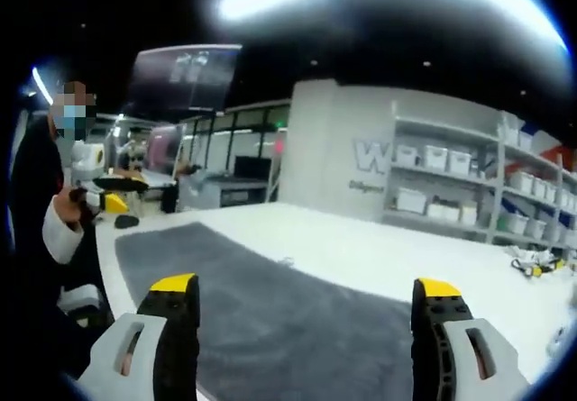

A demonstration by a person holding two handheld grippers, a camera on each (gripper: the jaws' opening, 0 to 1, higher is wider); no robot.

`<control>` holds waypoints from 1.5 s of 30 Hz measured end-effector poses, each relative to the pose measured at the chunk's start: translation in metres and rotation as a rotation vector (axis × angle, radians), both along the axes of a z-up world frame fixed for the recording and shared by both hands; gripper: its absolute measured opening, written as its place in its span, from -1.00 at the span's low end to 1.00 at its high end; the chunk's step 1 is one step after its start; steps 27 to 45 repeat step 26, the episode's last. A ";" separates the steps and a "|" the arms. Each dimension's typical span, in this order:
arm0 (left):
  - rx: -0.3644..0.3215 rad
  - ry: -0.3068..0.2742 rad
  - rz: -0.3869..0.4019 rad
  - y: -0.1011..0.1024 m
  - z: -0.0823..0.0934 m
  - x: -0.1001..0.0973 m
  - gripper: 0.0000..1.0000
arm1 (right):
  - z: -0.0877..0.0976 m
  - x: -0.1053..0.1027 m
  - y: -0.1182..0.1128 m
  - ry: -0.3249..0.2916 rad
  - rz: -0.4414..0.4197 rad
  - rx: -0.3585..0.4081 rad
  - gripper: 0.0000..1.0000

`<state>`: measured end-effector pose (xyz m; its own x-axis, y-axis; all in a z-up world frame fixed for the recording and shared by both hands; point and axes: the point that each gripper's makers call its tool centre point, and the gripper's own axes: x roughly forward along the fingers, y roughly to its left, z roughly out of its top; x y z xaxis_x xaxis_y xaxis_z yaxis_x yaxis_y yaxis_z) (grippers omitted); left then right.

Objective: Open the folded towel by lifting each exposed corner and separating the folded layers until the towel lies flat within the target outline without major curled edges

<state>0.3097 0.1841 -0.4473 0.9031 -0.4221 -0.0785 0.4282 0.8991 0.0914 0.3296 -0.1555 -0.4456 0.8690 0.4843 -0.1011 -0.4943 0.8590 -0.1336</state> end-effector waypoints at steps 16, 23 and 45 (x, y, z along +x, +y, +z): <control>-0.031 0.019 0.058 0.010 0.002 -0.003 0.99 | 0.003 -0.004 -0.003 0.001 -0.074 0.041 0.99; -0.030 0.013 0.079 0.014 0.003 -0.001 0.99 | 0.008 -0.008 0.001 -0.011 -0.071 0.038 0.99; -0.025 0.022 0.083 0.015 0.001 -0.001 0.99 | 0.009 -0.008 0.000 -0.013 -0.081 0.031 0.99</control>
